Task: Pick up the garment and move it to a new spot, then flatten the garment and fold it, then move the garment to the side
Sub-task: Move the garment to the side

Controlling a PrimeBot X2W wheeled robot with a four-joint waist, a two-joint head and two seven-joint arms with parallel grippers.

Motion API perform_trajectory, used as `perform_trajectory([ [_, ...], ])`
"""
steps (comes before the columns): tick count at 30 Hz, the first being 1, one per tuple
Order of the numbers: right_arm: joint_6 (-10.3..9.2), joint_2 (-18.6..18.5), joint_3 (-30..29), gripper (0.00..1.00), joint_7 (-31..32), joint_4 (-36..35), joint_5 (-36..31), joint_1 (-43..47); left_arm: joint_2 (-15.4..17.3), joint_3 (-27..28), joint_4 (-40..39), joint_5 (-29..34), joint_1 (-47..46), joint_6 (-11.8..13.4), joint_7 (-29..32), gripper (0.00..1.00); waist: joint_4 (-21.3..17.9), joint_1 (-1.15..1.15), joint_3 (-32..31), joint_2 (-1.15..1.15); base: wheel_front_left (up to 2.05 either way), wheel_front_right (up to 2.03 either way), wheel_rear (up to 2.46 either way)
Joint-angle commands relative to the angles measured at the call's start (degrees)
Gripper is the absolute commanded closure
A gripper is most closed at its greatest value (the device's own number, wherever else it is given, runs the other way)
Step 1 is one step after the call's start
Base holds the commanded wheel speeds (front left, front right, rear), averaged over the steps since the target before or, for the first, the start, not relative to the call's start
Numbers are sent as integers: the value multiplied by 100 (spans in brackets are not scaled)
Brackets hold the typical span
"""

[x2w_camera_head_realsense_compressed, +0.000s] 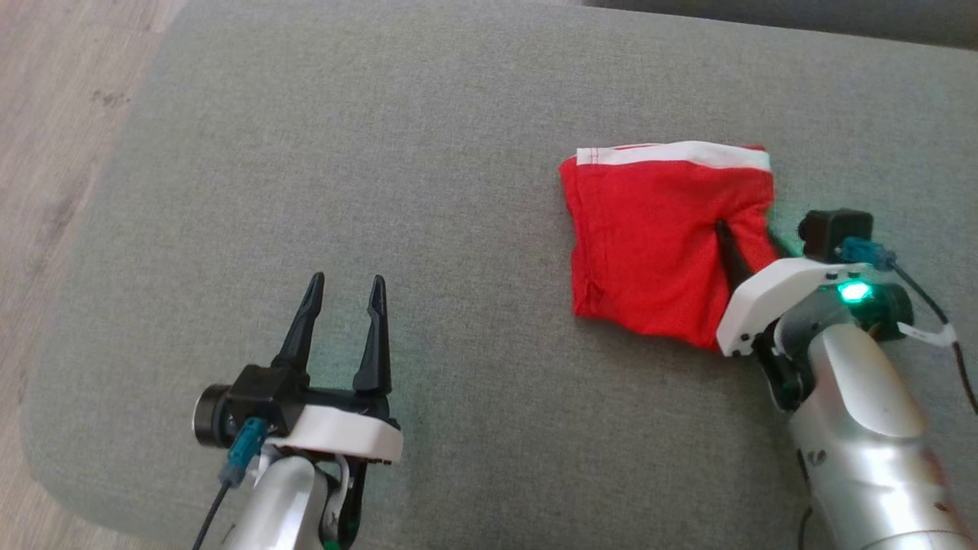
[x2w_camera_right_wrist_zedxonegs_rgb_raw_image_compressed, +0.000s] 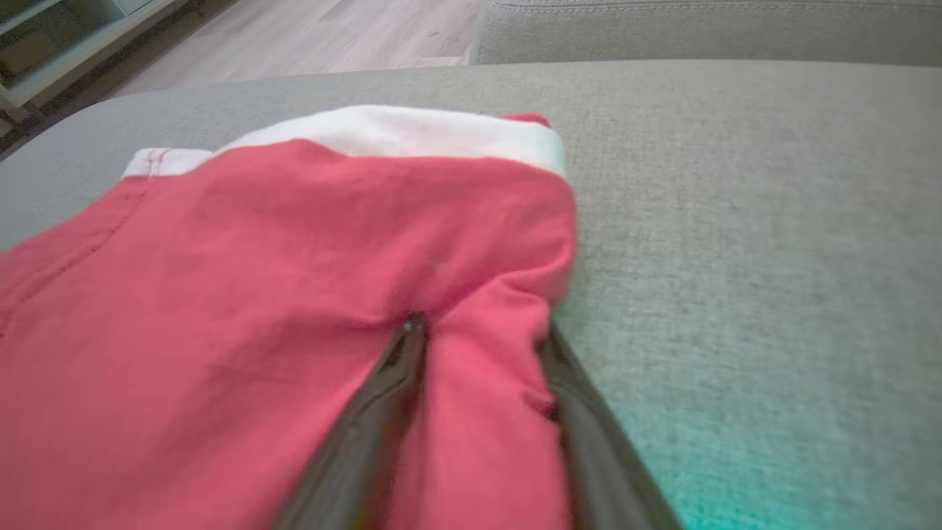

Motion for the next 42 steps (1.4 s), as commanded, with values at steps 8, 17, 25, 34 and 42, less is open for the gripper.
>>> perform_trajectory([
  [8,-4,-5,580,100,-328,152,-90,23,41,232,-118,93,-140,29,-55,0,-179,0,-242,0,0,0,0],
  [17,-4,-452,1176,100,-702,-30,-459,76,41,342,-107,201,15,4,-55,0,-614,0,-635,0,0,0,0],
  [25,-4,-1608,1915,100,-193,-646,-325,106,41,489,-195,274,95,-33,-55,0,-1111,0,-695,0,0,0,0],
  [34,-4,-3456,2022,100,541,-1638,21,-127,41,421,-293,238,-162,-76,-55,0,-1435,0,-124,0,0,0,0],
  [42,-4,-4600,1573,100,879,-1739,133,70,41,362,-296,250,-462,-148,-55,0,-1428,0,389,0,0,0,0],
])
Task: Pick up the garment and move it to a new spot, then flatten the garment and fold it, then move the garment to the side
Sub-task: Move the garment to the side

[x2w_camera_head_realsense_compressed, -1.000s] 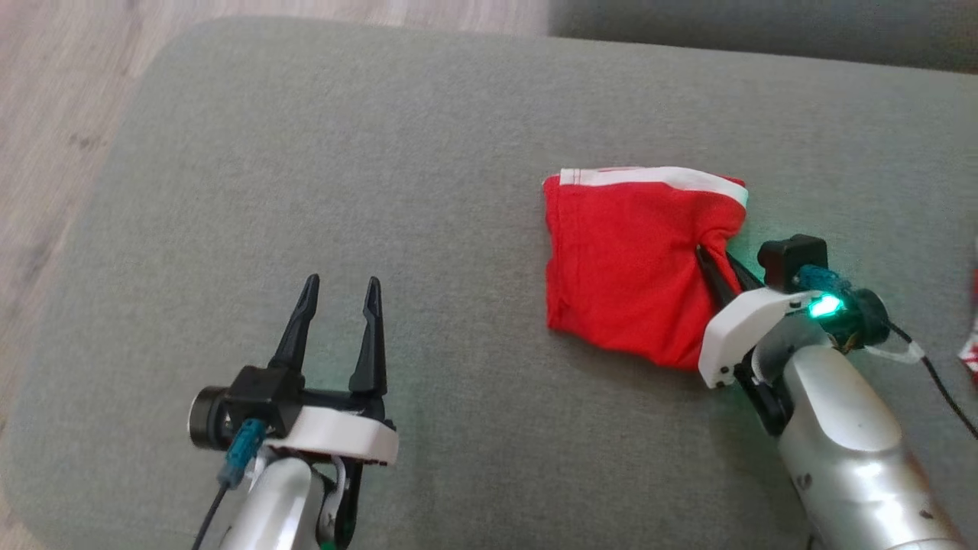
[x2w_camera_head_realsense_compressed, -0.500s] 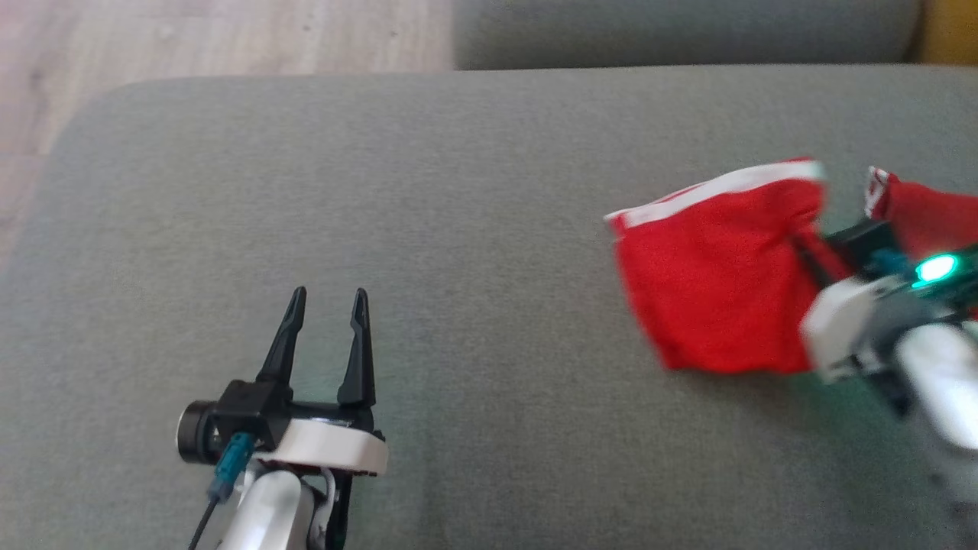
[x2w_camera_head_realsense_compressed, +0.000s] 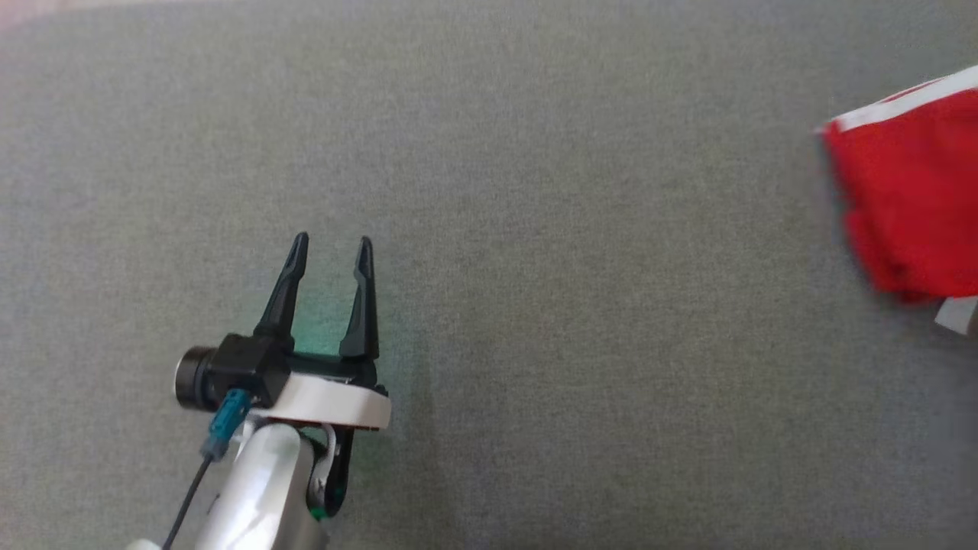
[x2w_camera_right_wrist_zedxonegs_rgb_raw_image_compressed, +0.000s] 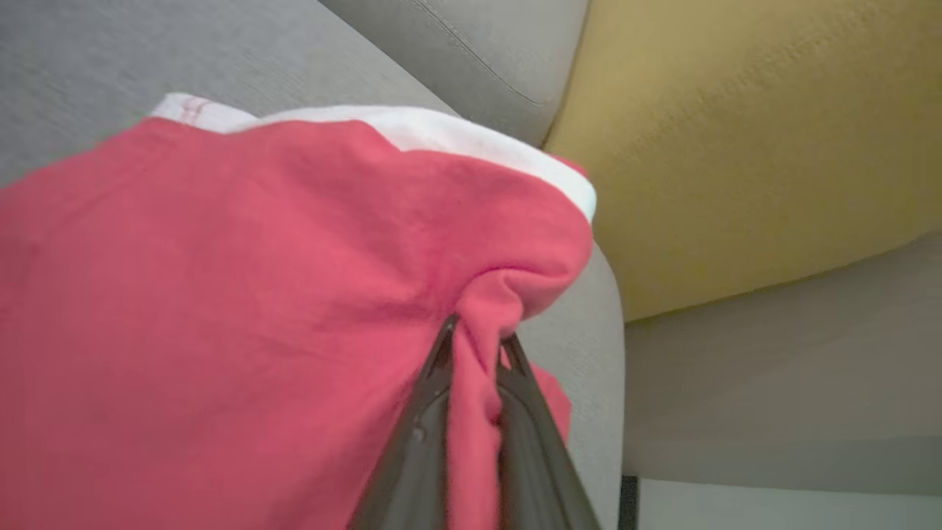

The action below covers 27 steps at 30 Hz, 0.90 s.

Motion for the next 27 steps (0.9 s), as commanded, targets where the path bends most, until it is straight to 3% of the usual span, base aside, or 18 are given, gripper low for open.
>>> perform_trajectory([
  [1,-4,-425,-141,100,28,-69,33,164,41,126,-190,35,-182,-23,-54,0,20,-1,174,0,0,0,0],
  [9,-4,-717,-513,100,189,93,-349,402,41,180,-173,103,-336,-101,-54,0,83,-1,485,0,0,0,0],
  [18,-4,-456,-1044,100,351,154,-750,566,41,190,-186,124,-411,-133,-54,0,129,-1,641,0,0,0,0],
  [19,-4,-399,-1115,95,371,136,-785,584,41,196,-182,126,-412,-135,-54,0,128,-1,641,0,0,0,0],
  [20,-4,-334,-1199,28,395,117,-820,596,41,203,-174,129,-413,-135,-54,0,124,-1,633,0,0,0,0],
  [21,-4,-261,-1282,0,424,96,-854,609,41,211,-160,133,-411,-134,-54,0,118,-1,612,0,0,0,0],
  [27,-4,149,-1681,0,502,-194,-1002,655,41,265,-110,138,-384,-127,-54,0,72,-1,340,0,0,0,0],
])
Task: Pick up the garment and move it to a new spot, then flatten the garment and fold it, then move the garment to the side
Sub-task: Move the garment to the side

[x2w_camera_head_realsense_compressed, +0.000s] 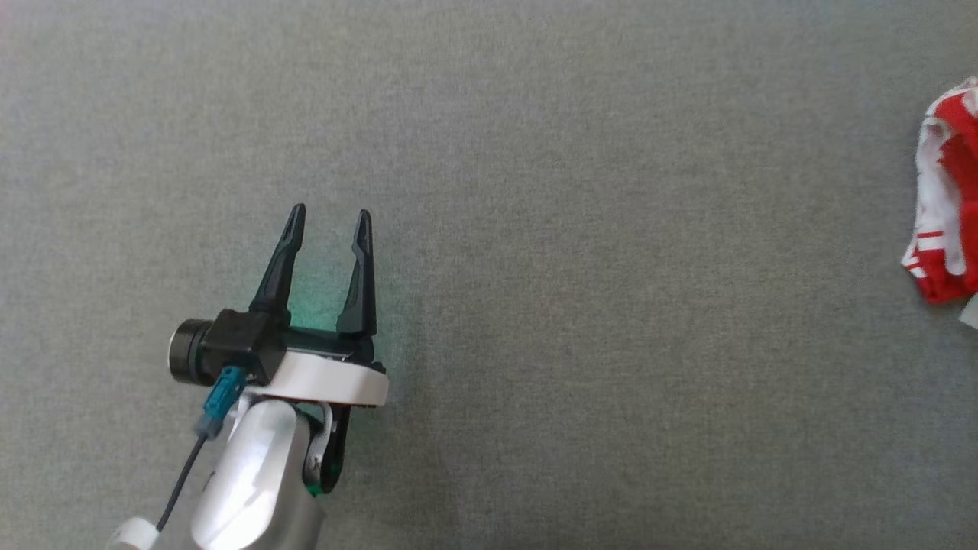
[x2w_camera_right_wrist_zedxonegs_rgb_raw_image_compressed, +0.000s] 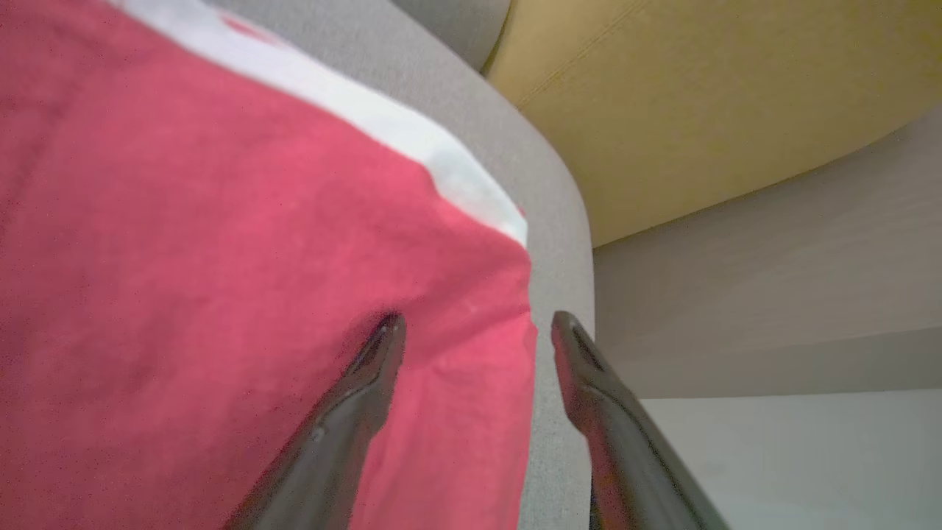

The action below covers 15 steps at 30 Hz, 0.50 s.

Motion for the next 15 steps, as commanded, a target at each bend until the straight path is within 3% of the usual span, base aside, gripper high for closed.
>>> perform_trajectory([
  [1,-4,-162,-75,0,-13,-198,-30,147,44,220,-150,43,-54,1,-54,0,-23,0,-134,0,0,0,0],
  [6,-4,461,-489,0,-343,-648,139,74,44,284,-153,39,80,32,-54,0,-43,0,-588,0,0,0,0],
  [15,-4,2121,-729,0,-1424,-1753,898,84,44,492,-241,118,378,83,-54,0,-17,0,-1322,0,0,0,0],
])
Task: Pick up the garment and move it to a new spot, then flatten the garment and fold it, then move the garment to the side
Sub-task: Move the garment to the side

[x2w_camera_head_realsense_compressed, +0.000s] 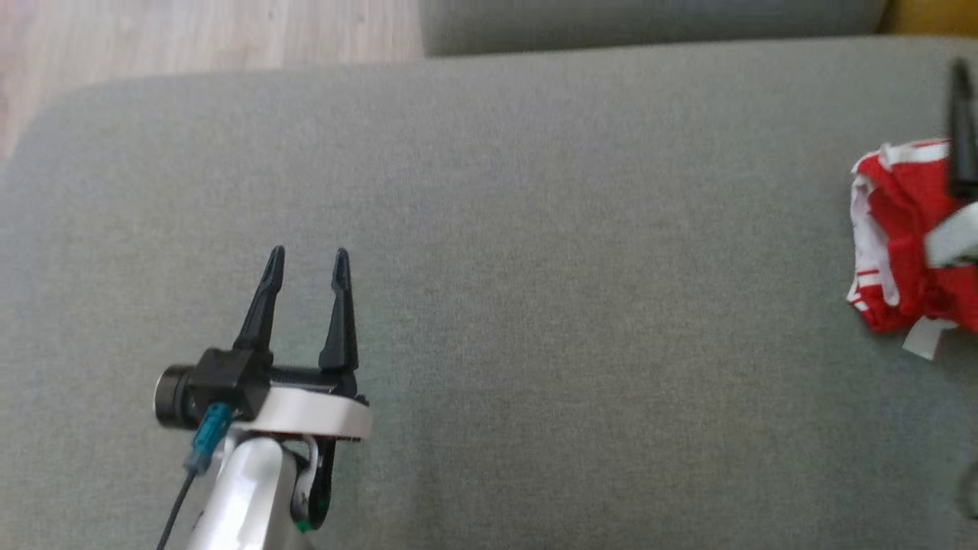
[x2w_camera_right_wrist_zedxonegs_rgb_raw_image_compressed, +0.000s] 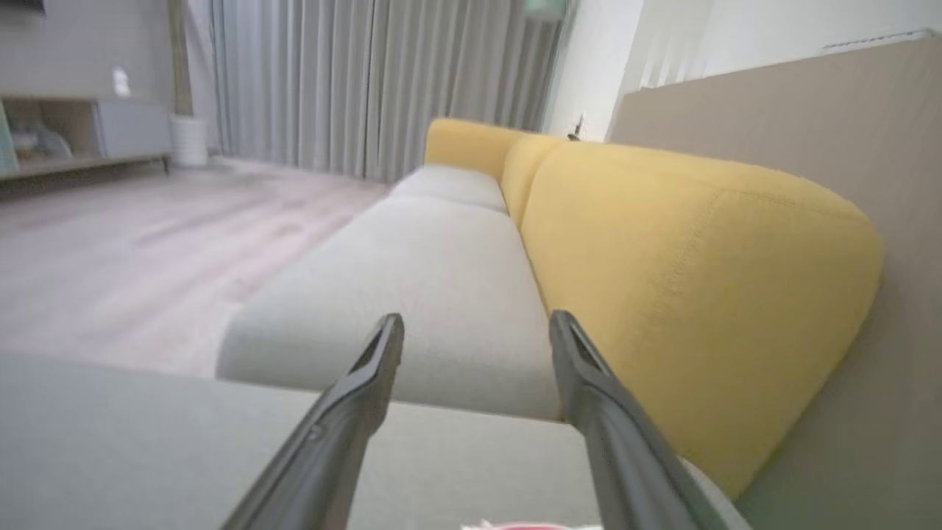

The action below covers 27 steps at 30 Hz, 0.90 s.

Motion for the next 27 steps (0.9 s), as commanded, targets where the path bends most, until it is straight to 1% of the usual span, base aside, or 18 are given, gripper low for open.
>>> perform_trajectory([
  [1,-4,267,48,0,-168,-401,155,38,44,253,-223,58,-5,28,-54,0,21,1,-284,0,0,0,0],
  [3,-4,677,69,0,-308,-604,224,132,44,273,-247,65,78,34,-54,0,45,1,-410,0,0,0,0],
  [4,-4,1053,98,0,-450,-765,298,293,44,296,-275,58,162,54,-54,0,71,1,-515,0,0,0,0],
  [5,-4,1228,135,0,-515,-819,330,384,44,318,-302,51,205,83,-54,0,82,1,-557,0,0,0,0],
  [7,-4,1522,252,0,-675,-862,360,588,44,341,-341,36,301,104,-54,0,95,1,-622,0,0,0,0],
  [10,-4,1766,355,0,-1007,-695,405,941,44,352,-366,24,448,93,-54,0,134,1,-716,0,0,0,0],
  [11,-4,1766,355,0,-1007,-695,405,941,44,352,-366,24,448,93,-54,0,134,1,-716,0,0,0,0],
  [14,-4,1873,426,0,-1386,-412,364,1317,44,358,-378,22,581,89,-54,0,191,1,-778,0,0,0,0],
  [17,-4,1919,525,0,-1618,-124,345,1661,44,383,-386,12,704,92,-54,0,223,1,-827,0,0,0,0],
  [20,-4,1931,618,0,-1742,93,439,1913,44,397,-383,18,788,85,-54,0,251,1,-861,0,0,0,0],
  [22,-4,1932,718,0,-1790,174,460,2008,44,440,-406,-45,818,123,-54,0,253,1,-869,0,0,0,0],
  [27,-4,1934,780,0,-1834,238,470,2007,44,470,-430,-67,840,141,-54,0,240,1,-872,0,0,0,0],
])
